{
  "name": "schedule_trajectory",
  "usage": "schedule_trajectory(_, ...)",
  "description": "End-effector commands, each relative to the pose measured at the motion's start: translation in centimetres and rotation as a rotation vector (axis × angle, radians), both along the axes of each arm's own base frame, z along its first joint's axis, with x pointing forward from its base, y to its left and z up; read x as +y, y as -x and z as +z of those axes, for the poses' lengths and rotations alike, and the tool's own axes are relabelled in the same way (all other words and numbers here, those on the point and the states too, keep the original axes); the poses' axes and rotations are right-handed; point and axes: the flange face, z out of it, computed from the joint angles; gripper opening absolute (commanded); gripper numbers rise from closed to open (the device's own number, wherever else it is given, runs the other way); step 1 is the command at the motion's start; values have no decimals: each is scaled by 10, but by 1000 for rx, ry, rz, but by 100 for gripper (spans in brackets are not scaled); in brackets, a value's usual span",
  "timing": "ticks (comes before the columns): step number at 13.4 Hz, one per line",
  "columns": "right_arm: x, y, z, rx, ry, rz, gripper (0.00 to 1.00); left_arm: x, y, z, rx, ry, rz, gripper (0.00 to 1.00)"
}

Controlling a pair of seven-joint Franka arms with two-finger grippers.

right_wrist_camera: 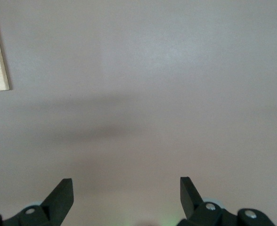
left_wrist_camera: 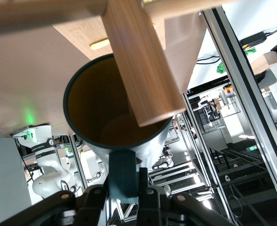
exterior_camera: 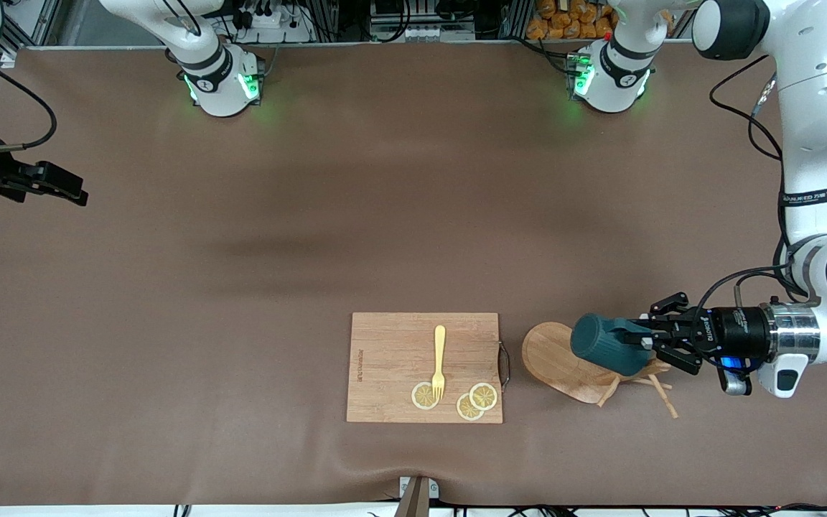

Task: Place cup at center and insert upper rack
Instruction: 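Hang the mug handle onto a peg of the stand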

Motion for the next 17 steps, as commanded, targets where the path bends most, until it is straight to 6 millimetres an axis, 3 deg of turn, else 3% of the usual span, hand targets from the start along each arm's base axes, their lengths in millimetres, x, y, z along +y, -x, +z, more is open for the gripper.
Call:
schedule_trajectory(1, 0, 2, -1, 6, 1, 3, 100, 11, 0, -7, -20, 23, 21, 0)
schedule_trajectory(3, 2, 2, -1, 6, 0, 6, 100, 11, 0, -7, -19, 27, 23, 0)
schedule_trajectory(4, 3, 2, -1, 6, 0, 8, 100, 11, 0, -8, -17, 27, 23, 5)
schedule_trajectory(5, 4, 2, -1, 6, 0, 9, 100, 13, 0, -8, -19, 29, 26, 25)
schedule_trajectory(6, 4, 2, -1, 6, 0, 9, 100, 13, 0, -10, -19, 29, 25, 51)
schedule_trajectory(7, 4, 2, -1, 6, 0, 9, 100, 13, 0, -11, -16, 31, 26, 91)
schedule_trajectory(8, 3, 2, -2, 8, 0, 8, 100, 13, 0, -12, -14, 29, 31, 100)
schedule_trajectory(14, 4, 2, -2, 8, 0, 9, 100, 14, 0, -2, -16, 20, 35, 100)
schedule_trajectory(17, 4, 2, -1, 6, 0, 9, 100, 16, 4, 17, -50, -69, 4, 100)
